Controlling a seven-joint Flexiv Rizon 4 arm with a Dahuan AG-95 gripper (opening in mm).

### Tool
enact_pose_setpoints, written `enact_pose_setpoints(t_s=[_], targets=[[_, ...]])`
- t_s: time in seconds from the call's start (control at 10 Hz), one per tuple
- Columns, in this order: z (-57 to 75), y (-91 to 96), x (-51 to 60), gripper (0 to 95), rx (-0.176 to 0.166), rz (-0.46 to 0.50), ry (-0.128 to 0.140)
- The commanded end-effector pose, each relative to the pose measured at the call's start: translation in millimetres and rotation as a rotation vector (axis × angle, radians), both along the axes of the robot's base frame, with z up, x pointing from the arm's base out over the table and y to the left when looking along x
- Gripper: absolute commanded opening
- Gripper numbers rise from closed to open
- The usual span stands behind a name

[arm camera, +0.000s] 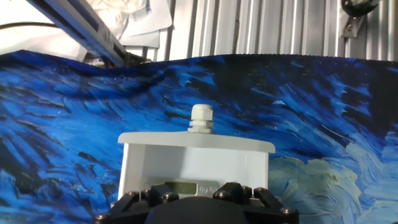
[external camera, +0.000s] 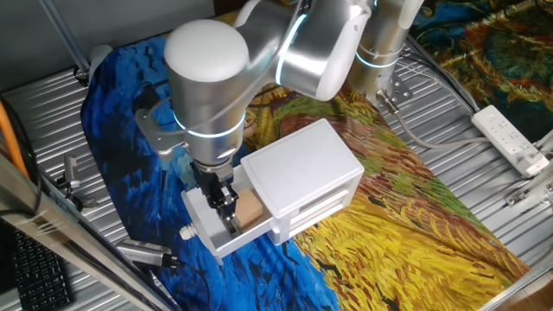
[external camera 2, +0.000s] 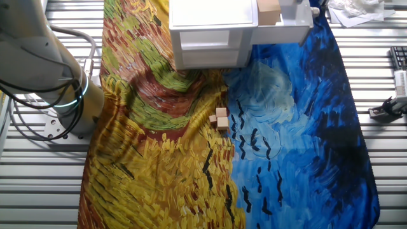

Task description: Take something out of a drawer

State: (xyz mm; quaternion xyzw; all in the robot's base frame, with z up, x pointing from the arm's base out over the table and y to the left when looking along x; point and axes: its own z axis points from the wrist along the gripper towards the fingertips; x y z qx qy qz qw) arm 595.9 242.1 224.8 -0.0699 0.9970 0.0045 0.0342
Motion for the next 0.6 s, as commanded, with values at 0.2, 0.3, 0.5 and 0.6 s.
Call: enact_pose_setpoints(t_s=[0.2, 0.3, 0.5, 0.6], targets=[[-0.3, 1.3, 1.3, 57.0, -0.009, -0.008, 0.02], [-0.3, 1.3, 1.3, 57.0, -0.008, -0.018, 0.019], [-0.3, 3.9, 0.0, 57.0, -0.008, -0.034, 0.019], [-3.3, 13.6, -5.2, 57.0, -0.013, -0.049, 0.013]])
